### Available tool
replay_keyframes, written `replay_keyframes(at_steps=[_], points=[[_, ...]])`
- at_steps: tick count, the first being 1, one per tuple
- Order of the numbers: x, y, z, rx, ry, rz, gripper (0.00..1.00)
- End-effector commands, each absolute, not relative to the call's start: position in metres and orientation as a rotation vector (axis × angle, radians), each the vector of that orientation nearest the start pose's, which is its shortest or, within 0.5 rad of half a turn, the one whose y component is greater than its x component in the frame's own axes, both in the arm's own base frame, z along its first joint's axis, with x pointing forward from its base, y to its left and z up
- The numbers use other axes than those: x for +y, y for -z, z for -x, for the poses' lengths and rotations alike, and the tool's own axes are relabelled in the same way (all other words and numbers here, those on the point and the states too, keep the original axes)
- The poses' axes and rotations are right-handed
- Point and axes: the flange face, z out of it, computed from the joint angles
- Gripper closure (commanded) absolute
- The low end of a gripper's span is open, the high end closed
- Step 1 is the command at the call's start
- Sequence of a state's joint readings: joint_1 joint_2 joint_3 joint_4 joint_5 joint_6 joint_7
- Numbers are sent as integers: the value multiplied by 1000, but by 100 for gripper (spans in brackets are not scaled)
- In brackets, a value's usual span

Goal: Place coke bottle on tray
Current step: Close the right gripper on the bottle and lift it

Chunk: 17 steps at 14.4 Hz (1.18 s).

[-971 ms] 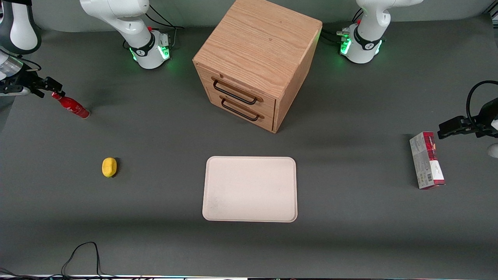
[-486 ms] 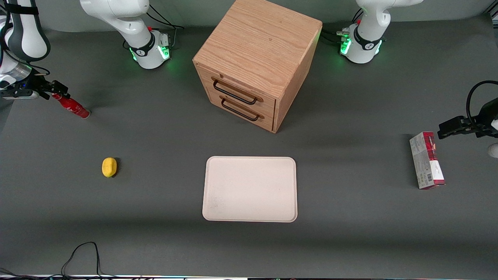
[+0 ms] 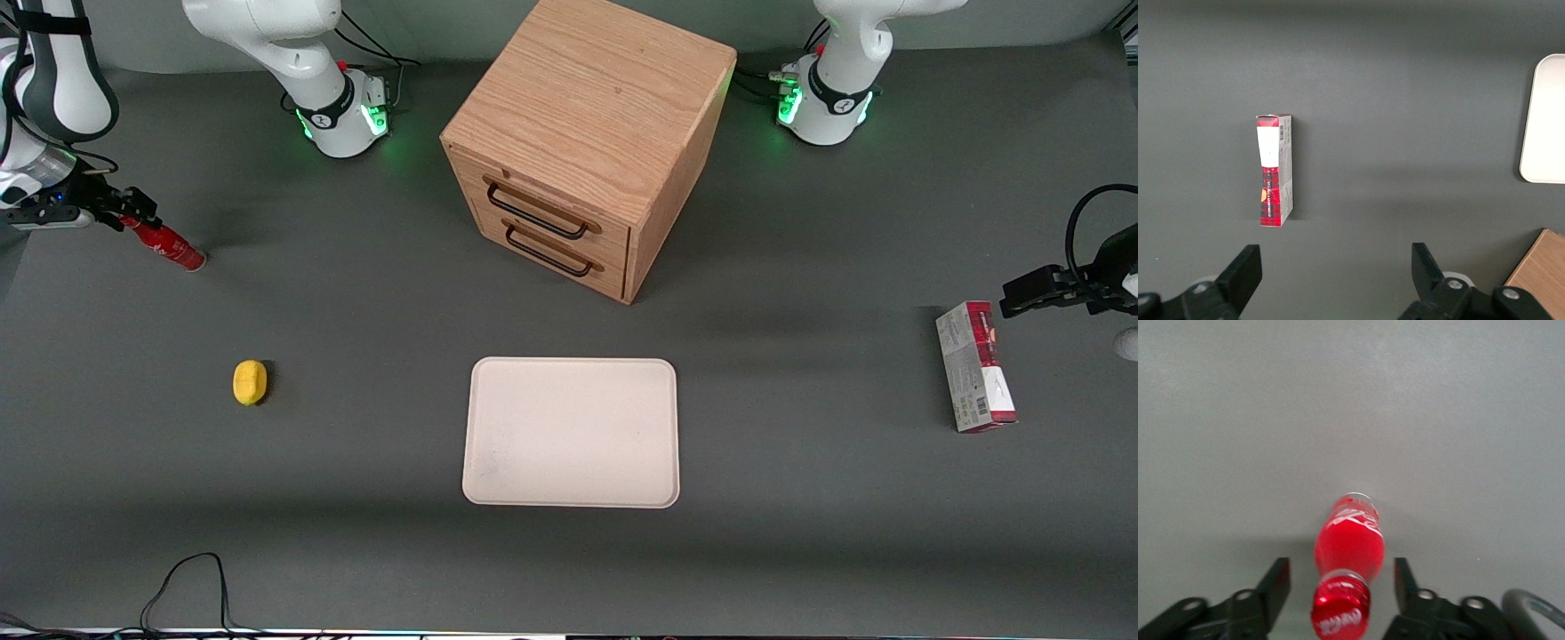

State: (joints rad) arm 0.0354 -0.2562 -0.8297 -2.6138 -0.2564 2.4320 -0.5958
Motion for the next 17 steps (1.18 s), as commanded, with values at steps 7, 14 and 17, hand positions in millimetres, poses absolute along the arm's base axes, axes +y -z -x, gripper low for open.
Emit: replay_keyframes(at_steps=[7, 14, 17], points=[[-297, -314, -309, -74, 18, 3147, 92], [-301, -482, -394, -206, -111, 3144, 92], [-281, -591, -422, -261, -99, 3168, 94]])
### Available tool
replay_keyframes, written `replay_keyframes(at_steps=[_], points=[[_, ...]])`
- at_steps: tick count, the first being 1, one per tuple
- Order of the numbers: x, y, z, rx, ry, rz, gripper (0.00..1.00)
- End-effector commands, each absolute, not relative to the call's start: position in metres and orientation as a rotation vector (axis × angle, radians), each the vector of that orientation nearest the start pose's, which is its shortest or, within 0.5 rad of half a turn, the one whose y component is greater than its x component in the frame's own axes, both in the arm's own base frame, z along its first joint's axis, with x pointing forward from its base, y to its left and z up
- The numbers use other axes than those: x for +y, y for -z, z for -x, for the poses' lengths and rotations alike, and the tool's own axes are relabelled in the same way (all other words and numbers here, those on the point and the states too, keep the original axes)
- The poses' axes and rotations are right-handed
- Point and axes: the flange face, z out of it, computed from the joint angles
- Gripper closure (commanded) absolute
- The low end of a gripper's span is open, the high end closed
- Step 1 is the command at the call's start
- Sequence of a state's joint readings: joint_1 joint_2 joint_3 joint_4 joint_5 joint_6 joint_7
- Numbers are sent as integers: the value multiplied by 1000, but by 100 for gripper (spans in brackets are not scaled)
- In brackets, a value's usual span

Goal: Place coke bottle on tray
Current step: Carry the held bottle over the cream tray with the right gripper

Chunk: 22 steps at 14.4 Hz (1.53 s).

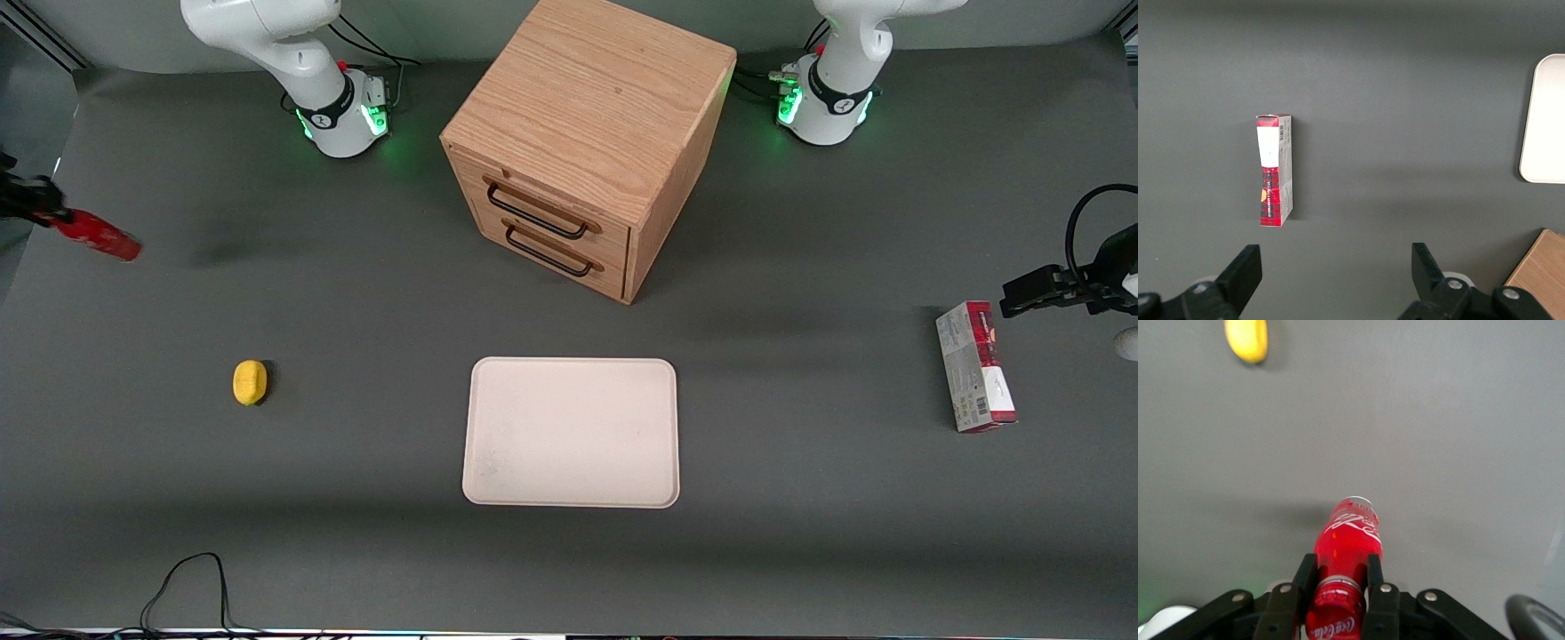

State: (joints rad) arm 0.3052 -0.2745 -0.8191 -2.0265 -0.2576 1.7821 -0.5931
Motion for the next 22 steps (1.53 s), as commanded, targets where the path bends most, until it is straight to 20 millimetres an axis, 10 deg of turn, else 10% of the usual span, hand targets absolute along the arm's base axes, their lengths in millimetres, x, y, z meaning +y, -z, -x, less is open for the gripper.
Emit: replay_keyframes(at_steps=[1, 5, 10, 16, 22], points=[[-275, -619, -425, -264, -89, 3172, 94], [-253, -684, -432, -276, -12, 3191, 94], [-174, -695, -507, -389, -16, 3190, 94], [21, -682, -604, -583, -9, 3133, 97], [217, -616, -641, -531, 26, 3111, 100]])
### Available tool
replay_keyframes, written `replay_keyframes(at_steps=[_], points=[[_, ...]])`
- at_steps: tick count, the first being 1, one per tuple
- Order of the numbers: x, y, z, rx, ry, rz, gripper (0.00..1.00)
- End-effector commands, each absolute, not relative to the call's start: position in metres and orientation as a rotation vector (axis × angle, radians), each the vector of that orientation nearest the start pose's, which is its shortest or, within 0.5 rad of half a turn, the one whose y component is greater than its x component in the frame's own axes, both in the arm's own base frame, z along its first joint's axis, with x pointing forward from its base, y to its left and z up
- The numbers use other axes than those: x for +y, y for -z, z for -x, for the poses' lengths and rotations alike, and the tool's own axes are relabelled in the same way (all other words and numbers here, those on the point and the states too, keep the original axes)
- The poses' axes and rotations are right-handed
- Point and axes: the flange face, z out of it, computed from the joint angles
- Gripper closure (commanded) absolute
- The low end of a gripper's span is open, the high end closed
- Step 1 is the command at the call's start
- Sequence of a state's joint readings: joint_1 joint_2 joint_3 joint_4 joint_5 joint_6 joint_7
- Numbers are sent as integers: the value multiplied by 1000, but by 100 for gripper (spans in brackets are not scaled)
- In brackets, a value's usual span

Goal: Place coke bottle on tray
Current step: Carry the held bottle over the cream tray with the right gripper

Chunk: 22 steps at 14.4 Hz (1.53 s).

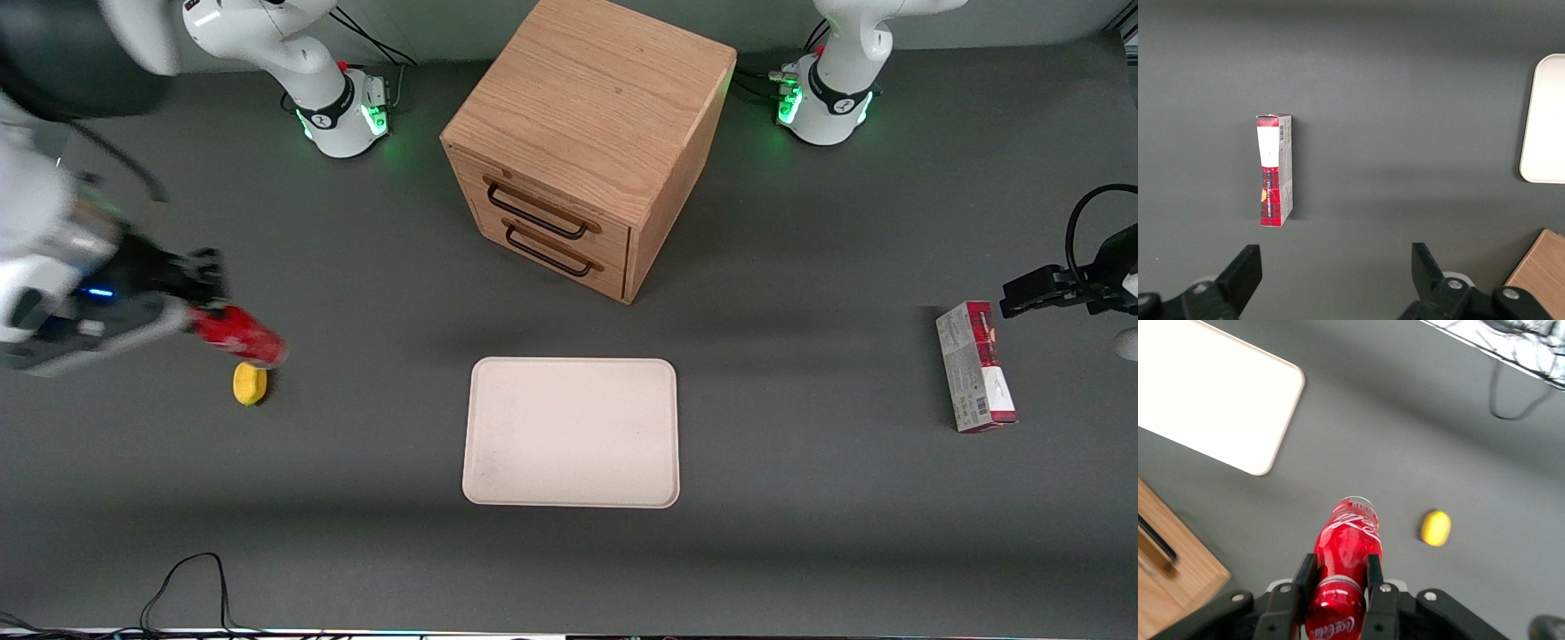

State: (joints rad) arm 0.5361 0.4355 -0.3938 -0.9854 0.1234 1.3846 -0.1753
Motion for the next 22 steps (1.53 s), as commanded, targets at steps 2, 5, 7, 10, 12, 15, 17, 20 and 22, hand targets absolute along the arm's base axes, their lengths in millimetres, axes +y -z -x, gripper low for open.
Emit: replay_keyframes(at_steps=[2, 5, 7, 10, 12, 15, 17, 20, 22], points=[[263, -605, -639, -522, 59, 3080, 100], [335, -591, -621, -654, 130, 3058, 100], [360, -580, -618, -706, 161, 3051, 100], [370, -546, -635, -720, 195, 3051, 100], [373, -511, -651, -721, 198, 3058, 100], [382, -449, -673, -723, 219, 3070, 100], [384, -413, -685, -722, 239, 3076, 100], [380, -371, -692, -714, 207, 3091, 100], [380, -350, -693, -720, 176, 3101, 100]])
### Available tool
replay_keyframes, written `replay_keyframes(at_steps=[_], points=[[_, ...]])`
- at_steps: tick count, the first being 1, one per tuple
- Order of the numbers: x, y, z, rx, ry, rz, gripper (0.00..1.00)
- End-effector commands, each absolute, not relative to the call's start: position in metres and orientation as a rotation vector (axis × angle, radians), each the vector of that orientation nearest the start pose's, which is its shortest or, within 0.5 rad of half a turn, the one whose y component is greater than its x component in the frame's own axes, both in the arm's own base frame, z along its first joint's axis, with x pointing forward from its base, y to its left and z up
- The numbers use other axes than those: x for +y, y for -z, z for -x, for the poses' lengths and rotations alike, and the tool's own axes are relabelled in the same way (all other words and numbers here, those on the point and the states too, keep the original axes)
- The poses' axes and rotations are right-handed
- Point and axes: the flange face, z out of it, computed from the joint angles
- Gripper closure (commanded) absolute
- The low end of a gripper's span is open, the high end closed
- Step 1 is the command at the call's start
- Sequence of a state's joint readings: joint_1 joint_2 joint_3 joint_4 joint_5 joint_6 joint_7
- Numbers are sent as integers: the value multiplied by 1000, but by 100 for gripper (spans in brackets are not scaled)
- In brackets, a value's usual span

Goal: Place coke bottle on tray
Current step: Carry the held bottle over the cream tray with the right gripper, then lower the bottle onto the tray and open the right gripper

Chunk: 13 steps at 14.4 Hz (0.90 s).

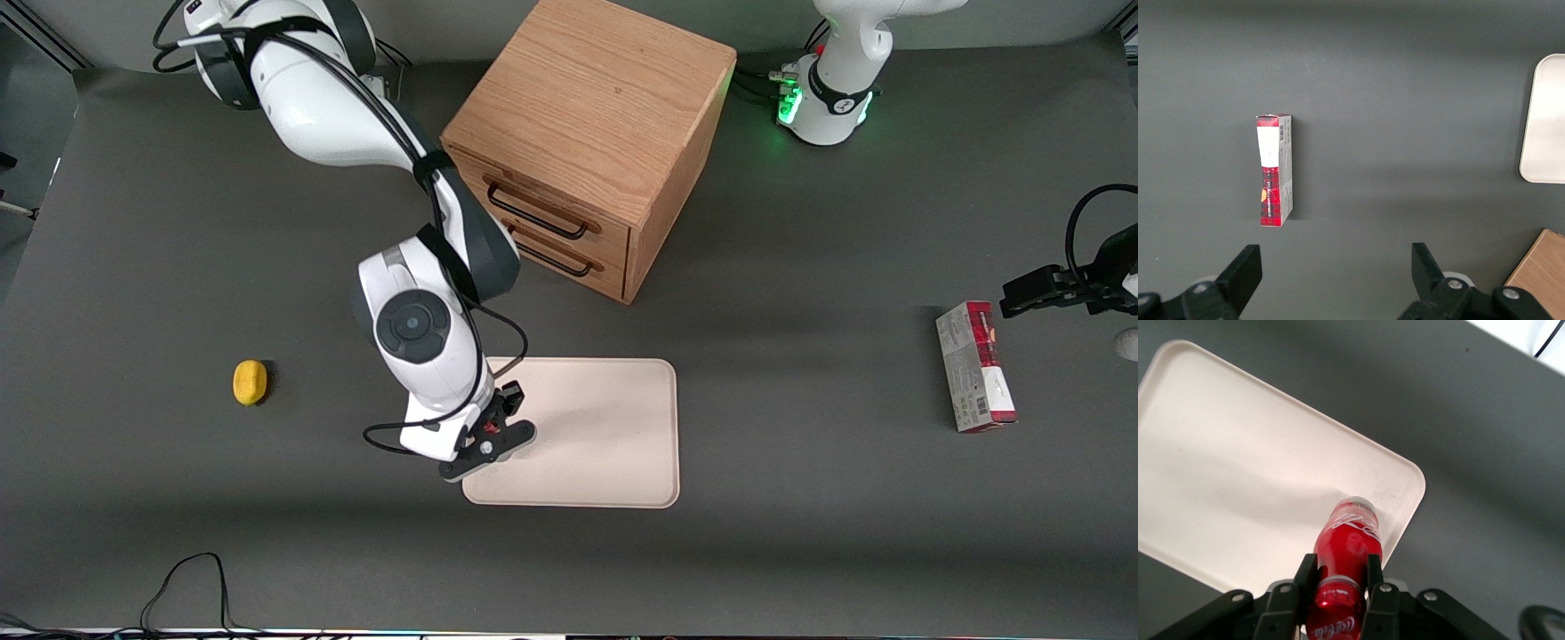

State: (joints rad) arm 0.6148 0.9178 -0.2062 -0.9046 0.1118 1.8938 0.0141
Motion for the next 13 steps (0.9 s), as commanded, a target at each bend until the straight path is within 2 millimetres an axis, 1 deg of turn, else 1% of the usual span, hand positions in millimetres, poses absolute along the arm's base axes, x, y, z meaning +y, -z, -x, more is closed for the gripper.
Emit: replay_keyframes(at_steps=[1, 6, 7, 8, 9, 10, 11, 13], points=[[380, -341, -694, -722, 161, 3106, 100], [381, -324, -694, -717, 151, 3107, 99], [380, -321, -694, -709, 151, 3109, 81], [380, -321, -695, -703, 163, 3107, 46], [380, -321, -695, -693, 163, 3108, 15], [379, -322, -696, -690, 165, 3108, 0], [379, -325, -696, -690, 169, 3107, 0], [378, -344, -695, -690, 188, 3104, 0]])
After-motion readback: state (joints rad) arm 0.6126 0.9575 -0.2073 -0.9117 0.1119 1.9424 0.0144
